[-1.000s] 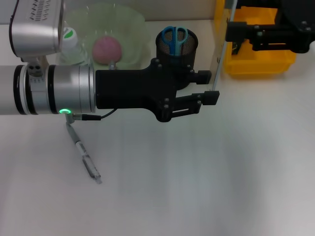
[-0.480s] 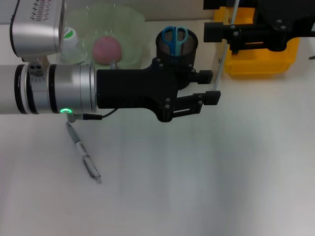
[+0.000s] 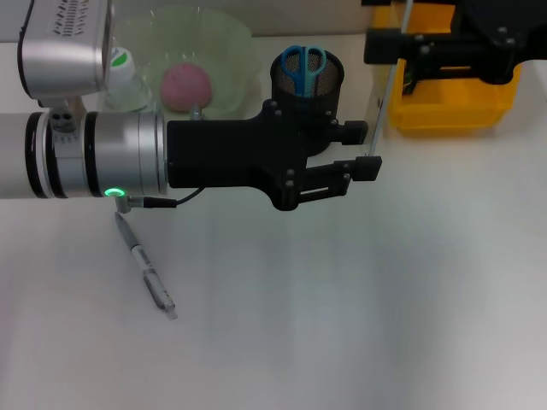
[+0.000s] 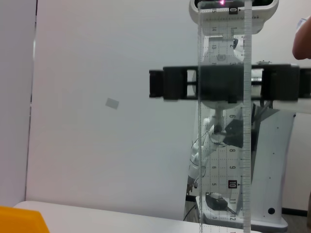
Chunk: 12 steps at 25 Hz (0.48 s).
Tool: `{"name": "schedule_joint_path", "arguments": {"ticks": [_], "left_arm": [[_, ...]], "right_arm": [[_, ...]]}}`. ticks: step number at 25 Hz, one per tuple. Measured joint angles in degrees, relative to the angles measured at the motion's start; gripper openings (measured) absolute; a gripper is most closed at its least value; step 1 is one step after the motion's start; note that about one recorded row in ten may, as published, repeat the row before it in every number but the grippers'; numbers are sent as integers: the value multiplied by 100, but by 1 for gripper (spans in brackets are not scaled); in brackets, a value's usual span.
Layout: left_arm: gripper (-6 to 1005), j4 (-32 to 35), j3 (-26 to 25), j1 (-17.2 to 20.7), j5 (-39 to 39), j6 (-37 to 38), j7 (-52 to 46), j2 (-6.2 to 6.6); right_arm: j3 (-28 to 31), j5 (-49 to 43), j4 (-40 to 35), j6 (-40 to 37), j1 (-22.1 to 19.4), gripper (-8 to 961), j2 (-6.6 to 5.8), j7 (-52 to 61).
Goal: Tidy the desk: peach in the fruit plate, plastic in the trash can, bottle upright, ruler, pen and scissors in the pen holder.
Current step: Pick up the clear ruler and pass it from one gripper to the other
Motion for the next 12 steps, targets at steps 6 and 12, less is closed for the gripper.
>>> {"name": "schedule_joint_path", "arguments": {"ticks": [6, 12], "left_arm": [[459, -7, 9, 8, 0, 1, 0, 0], [461, -10, 20, 9, 1, 3, 1, -8]], "right_arm": [[0, 170, -10, -30, -49, 644, 0, -12], [0, 173, -12, -31, -50, 578, 0, -15]]}}
